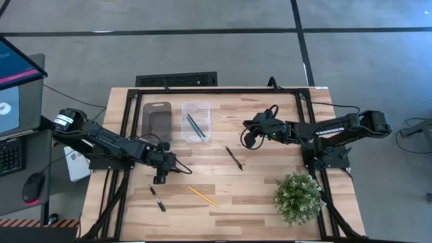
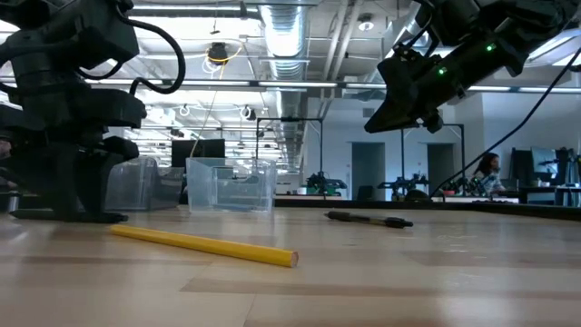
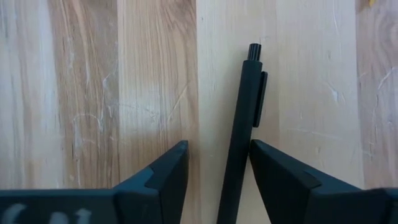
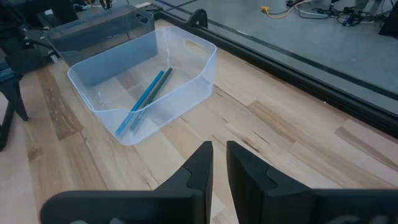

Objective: Sort pens & pencils
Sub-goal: Put the top left black pen into the black bin

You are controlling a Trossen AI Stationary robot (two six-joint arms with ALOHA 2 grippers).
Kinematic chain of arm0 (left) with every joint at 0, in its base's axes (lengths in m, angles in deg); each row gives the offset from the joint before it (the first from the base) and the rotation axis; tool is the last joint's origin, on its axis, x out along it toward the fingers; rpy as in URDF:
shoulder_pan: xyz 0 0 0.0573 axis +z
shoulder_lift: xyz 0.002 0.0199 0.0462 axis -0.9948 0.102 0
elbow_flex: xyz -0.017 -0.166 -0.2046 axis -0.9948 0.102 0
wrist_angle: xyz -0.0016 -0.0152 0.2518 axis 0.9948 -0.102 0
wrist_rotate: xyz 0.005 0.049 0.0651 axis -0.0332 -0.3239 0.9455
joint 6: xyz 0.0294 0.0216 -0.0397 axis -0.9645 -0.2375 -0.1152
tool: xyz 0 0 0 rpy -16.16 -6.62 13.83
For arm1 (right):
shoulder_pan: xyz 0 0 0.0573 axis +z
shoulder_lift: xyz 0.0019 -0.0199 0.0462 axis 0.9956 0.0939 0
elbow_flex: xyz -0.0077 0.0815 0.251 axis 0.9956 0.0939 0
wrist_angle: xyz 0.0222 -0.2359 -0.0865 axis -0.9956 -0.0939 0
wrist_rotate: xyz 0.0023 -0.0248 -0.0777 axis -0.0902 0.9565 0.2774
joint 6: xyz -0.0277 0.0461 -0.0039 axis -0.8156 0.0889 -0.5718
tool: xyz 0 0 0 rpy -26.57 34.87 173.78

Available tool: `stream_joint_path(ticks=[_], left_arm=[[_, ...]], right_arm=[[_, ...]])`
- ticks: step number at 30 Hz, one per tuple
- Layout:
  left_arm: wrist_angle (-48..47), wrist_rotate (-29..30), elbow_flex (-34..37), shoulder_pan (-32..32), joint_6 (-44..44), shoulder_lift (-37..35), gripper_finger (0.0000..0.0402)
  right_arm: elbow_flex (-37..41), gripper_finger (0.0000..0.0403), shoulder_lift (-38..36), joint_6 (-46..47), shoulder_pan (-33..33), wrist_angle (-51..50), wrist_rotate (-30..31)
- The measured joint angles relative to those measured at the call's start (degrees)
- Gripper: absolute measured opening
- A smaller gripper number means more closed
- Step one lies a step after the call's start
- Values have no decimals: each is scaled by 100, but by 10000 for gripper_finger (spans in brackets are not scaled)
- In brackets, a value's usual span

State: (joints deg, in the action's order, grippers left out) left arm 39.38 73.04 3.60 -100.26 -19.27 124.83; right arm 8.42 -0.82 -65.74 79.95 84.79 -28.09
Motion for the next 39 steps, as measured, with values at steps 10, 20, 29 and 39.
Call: stream_joint_path(ticks=[10, 20, 29, 39], left_arm=[[20, -85, 4, -2, 145, 4, 111], [27, -108, 9, -2, 205, 9, 65], [85, -131, 13, -2, 123, 11, 37], [179, -90, 15, -7, -265, 11, 24]], right_arm=[[0, 67, 0, 0, 0, -1, 0], [0, 67, 0, -11, 0, -2, 0], [0, 67, 0, -13, 0, -2, 0], [0, 67, 0, -13, 0, -2, 0]])
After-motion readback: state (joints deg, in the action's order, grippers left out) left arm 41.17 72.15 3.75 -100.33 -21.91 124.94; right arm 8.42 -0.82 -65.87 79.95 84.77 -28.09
